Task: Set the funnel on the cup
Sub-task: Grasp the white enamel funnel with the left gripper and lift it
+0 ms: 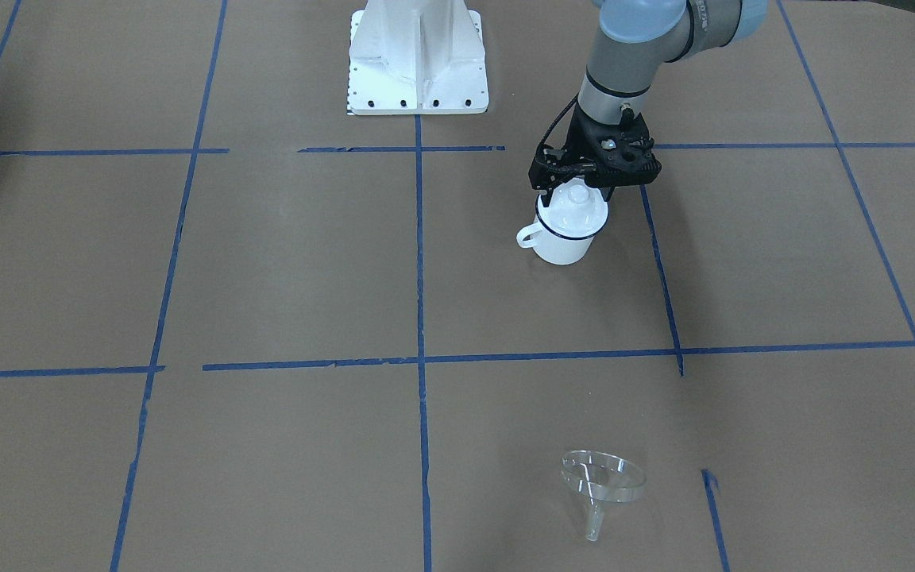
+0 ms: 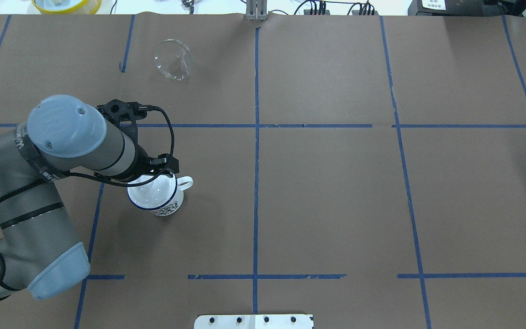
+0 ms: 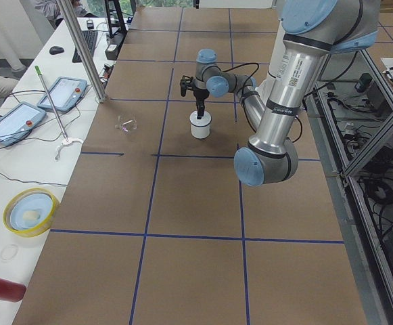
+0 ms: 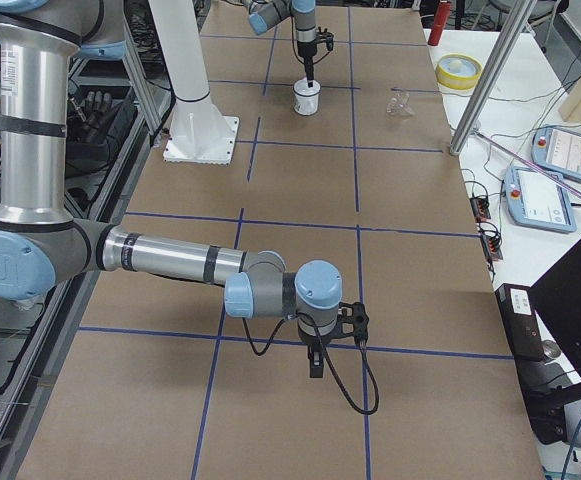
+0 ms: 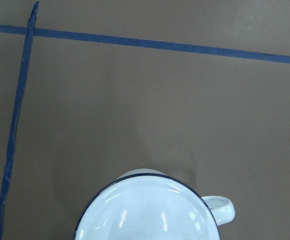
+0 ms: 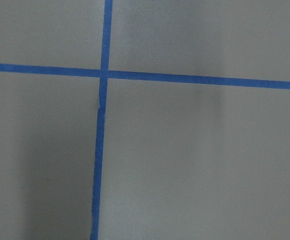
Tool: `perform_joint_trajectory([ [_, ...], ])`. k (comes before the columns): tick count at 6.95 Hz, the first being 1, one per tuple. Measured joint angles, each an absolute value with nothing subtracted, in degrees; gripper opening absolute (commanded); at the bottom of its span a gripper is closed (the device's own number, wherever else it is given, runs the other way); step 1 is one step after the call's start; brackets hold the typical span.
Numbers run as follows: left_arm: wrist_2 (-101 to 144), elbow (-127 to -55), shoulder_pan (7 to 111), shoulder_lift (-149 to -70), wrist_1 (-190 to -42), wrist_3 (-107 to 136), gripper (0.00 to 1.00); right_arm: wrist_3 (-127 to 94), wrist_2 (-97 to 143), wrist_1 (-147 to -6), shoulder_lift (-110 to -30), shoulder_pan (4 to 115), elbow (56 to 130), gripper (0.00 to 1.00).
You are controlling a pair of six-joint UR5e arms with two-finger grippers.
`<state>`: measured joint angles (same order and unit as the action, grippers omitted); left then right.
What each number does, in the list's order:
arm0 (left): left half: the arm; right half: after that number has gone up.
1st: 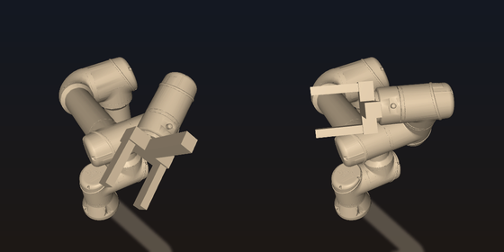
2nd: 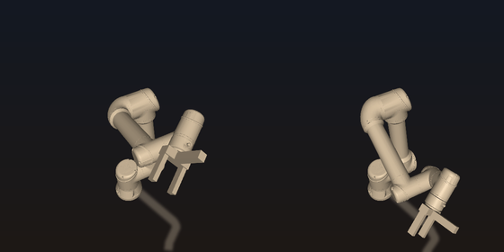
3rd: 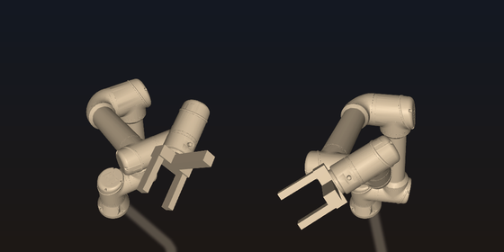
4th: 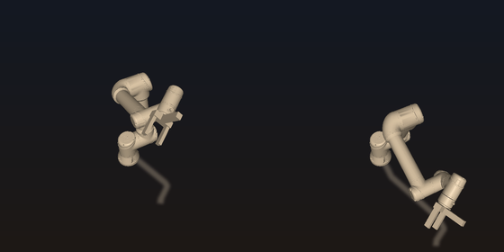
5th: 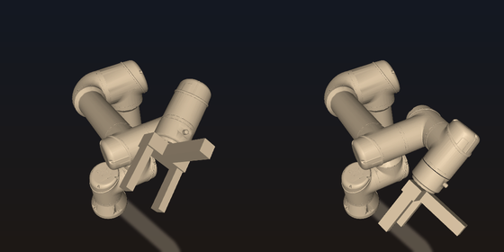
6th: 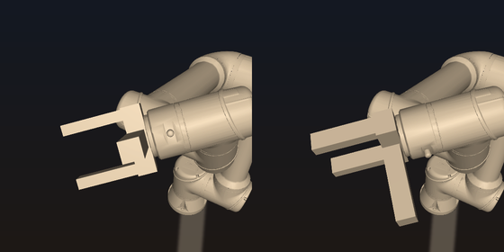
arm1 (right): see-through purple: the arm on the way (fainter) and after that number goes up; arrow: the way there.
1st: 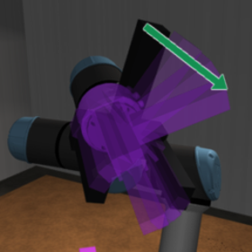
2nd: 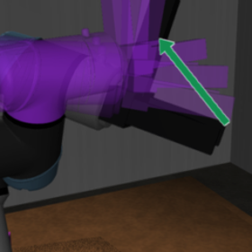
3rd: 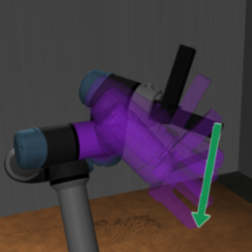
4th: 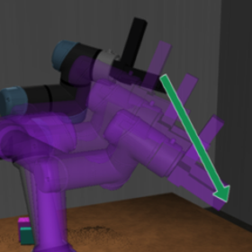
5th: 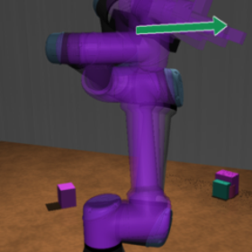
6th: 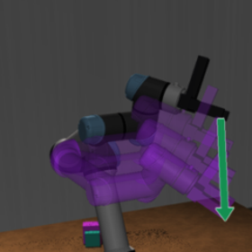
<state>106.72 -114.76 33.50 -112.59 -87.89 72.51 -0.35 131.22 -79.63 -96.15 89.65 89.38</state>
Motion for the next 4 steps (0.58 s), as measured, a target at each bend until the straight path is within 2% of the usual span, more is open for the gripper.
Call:
perform_joint_trajectory([
  [4,106.76,-115.27,33.24,-112.23,-87.62,72.51,0.87,-0.35,131.22,-79.63,-96.15,89.65,89.39,1.00],
])
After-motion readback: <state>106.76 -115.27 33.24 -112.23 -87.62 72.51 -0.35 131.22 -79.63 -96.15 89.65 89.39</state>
